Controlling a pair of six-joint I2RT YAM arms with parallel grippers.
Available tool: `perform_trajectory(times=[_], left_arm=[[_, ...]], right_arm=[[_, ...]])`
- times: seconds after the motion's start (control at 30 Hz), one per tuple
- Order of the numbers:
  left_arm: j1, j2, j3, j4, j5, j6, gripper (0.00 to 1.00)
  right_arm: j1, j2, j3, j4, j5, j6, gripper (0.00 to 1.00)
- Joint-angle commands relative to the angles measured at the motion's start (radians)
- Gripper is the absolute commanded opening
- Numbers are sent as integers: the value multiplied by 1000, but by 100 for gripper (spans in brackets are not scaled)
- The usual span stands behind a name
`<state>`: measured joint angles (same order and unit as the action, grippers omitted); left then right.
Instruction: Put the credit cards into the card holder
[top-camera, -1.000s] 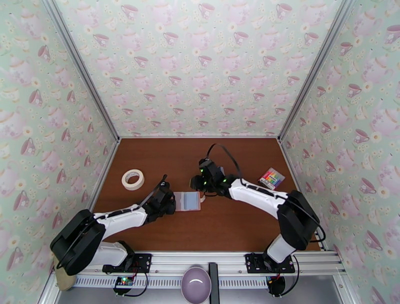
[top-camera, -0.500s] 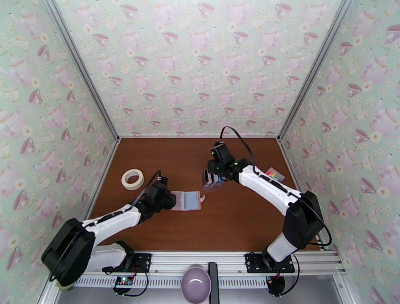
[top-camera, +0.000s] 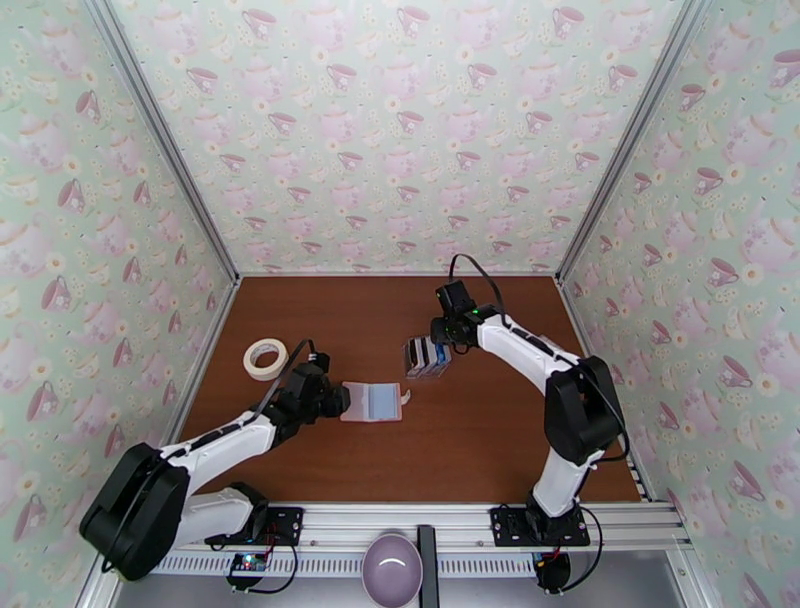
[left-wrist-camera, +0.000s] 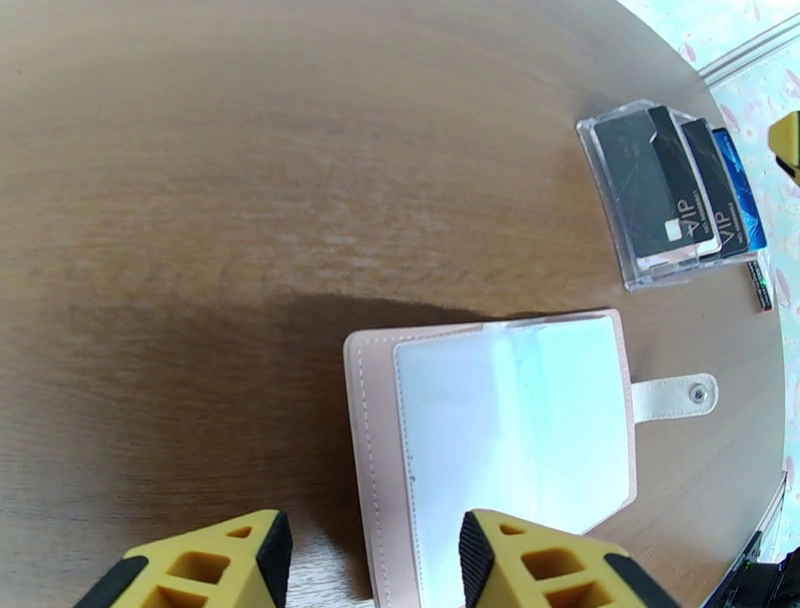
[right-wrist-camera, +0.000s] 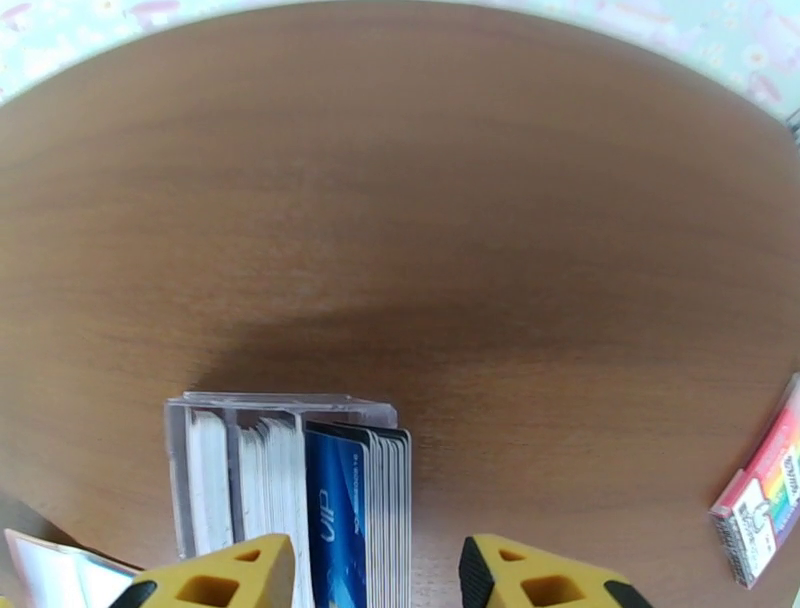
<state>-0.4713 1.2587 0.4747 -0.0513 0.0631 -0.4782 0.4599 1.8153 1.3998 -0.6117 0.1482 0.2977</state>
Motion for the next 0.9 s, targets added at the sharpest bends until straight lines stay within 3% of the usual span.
perform_trajectory(times=[0.0, 0.6, 0.87], left_arm=[[11, 24, -9, 33, 45, 3, 51], [21, 111, 10, 74, 112, -5, 52], [22, 118, 12, 74, 116, -8, 52]], right_arm=[[-17, 15, -2, 16, -50, -16, 49], [-24, -1, -142, 85, -91, -3, 49], [-33, -14, -143, 71, -30, -6, 47]])
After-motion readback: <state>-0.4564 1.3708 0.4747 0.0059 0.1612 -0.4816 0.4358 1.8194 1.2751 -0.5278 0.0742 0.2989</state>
